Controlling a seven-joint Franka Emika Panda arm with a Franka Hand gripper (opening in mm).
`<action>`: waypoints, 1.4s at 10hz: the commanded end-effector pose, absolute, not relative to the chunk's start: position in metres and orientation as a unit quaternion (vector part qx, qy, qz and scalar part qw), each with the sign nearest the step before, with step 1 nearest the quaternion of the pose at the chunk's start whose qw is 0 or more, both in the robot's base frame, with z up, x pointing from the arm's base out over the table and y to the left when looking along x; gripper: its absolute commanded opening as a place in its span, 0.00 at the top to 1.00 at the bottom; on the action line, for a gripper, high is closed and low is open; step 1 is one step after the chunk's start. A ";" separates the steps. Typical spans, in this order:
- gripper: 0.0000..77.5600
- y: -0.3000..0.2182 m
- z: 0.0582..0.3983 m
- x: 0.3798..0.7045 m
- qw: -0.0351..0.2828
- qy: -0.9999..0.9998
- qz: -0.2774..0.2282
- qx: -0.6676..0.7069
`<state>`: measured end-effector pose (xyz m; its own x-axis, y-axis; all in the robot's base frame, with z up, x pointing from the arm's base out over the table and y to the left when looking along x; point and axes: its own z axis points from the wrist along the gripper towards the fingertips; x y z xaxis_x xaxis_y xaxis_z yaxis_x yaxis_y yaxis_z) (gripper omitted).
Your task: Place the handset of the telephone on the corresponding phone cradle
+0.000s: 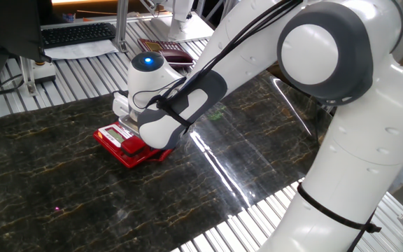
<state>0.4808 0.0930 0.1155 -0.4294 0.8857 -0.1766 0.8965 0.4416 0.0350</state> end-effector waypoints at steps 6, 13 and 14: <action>0.99 0.093 0.116 0.481 0.080 0.849 -0.039 0.520; 0.99 0.094 0.115 0.481 0.078 0.850 -0.043 0.519; 0.99 0.094 0.115 0.481 0.078 0.851 -0.043 0.518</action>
